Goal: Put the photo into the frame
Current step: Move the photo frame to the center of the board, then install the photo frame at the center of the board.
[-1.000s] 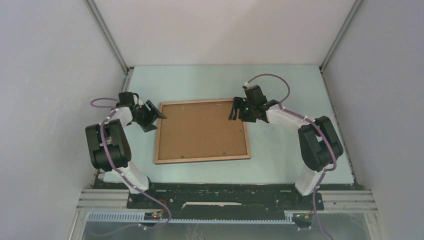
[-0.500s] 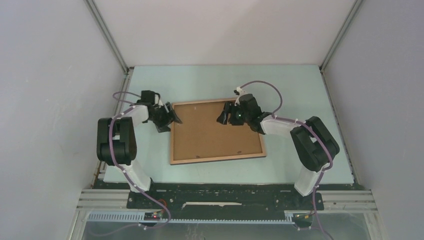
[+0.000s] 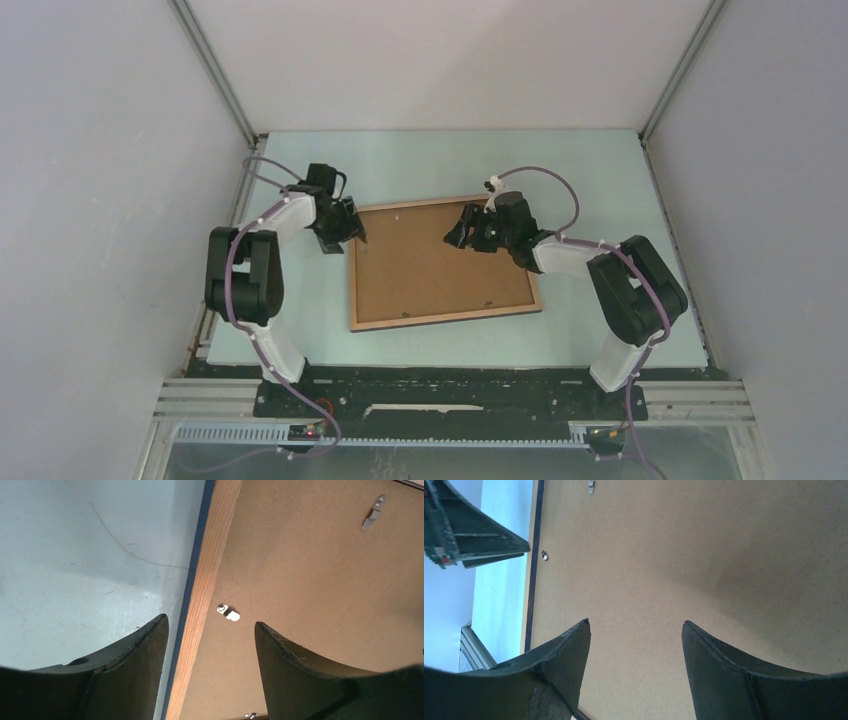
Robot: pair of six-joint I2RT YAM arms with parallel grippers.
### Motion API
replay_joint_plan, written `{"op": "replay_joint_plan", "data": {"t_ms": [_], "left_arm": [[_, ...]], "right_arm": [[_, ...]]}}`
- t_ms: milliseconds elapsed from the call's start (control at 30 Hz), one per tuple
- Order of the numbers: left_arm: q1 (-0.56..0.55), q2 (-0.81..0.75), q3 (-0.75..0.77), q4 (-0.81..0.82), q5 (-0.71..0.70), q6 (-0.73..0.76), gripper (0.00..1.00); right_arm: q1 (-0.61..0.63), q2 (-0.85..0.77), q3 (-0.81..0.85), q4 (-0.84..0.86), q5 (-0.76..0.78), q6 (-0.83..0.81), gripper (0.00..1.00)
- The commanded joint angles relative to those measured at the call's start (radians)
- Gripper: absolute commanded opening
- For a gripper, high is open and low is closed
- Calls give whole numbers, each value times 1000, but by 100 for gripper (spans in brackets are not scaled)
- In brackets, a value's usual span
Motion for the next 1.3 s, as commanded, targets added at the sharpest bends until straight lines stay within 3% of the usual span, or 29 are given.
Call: {"op": "replay_joint_plan", "data": {"t_ms": [0, 167, 633, 867, 1267], "left_arm": [[-53, 60, 70, -47, -87, -66, 69], [-92, 90, 88, -72, -158, -103, 64], [-95, 104, 85, -62, -167, -78, 41], [-70, 86, 71, -62, -163, -56, 25], [-4, 19, -9, 12, -121, -78, 12]], "right_arm": [[-5, -34, 4, 58, -13, 12, 74], [-12, -27, 5, 63, -25, 18, 74], [-20, -14, 5, 73, -43, 28, 73], [-22, -11, 5, 75, -49, 31, 72], [-22, -16, 5, 70, -51, 28, 72]]}}
